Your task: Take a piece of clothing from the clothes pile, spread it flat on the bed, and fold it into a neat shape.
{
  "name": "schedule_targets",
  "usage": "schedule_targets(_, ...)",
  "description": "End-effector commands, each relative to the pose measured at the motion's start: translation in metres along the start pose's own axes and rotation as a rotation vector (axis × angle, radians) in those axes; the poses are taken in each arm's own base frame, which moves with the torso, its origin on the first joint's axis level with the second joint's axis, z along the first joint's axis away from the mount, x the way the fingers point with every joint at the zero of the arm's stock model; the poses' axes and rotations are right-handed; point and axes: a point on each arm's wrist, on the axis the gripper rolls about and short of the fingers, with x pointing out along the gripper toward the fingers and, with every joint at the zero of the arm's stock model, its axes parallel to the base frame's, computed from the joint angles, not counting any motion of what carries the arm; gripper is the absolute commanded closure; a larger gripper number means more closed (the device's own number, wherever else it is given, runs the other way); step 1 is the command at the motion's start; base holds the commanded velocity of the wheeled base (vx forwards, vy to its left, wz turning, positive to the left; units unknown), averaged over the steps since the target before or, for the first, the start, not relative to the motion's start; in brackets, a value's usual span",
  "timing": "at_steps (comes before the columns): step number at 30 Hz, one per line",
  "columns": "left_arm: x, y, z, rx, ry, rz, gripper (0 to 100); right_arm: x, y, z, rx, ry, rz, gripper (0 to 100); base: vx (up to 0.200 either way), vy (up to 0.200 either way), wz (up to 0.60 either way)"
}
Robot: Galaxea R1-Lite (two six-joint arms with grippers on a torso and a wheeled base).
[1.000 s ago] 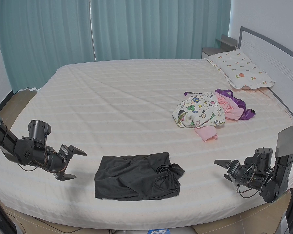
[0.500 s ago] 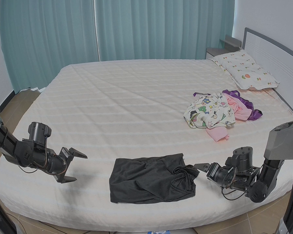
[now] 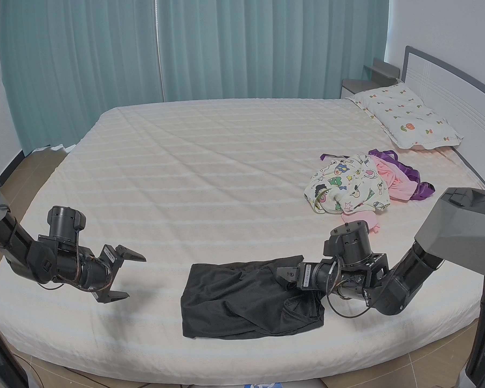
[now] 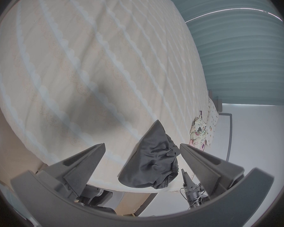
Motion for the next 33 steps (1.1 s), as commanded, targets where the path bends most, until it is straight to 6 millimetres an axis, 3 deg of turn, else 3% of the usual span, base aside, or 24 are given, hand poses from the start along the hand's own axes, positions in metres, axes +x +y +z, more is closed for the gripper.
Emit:
schedule_targets(1, 0.004, 0.004, 0.000, -0.008, 0.008, 0.014, 0, 0.024, 0.004, -0.011, -0.078, 0.028, -0.029, 0, 0.000, 0.000, 0.00)
schedule_targets(8, 0.006, 0.005, 0.000, -0.010, 0.012, 0.018, 0, 0.036, -0.005, -0.018, -0.156, 0.041, -0.075, 0, 0.000, 0.000, 0.00)
schedule_targets(9, 0.007, 0.005, 0.000, -0.010, 0.013, 0.019, 0, 0.036, -0.005, -0.018, -0.155, 0.039, -0.075, 100, 0.000, 0.000, 0.00)
schedule_targets(18, 0.009, 0.007, 0.000, -0.014, 0.017, 0.025, 0, 0.032, -0.010, -0.005, -0.126, 0.005, -0.077, 100, 0.000, 0.000, 0.00)
schedule_targets(25, 0.010, 0.008, 0.002, -0.017, 0.013, 0.029, 0, 0.036, -0.039, 0.032, 0.056, -0.087, -0.086, 100, 0.000, 0.000, 0.00)
schedule_targets(33, 0.011, 0.009, 0.002, -0.019, 0.016, 0.033, 0, 0.052, -0.063, 0.032, 0.179, -0.050, -0.050, 100, 0.000, 0.000, 0.00)
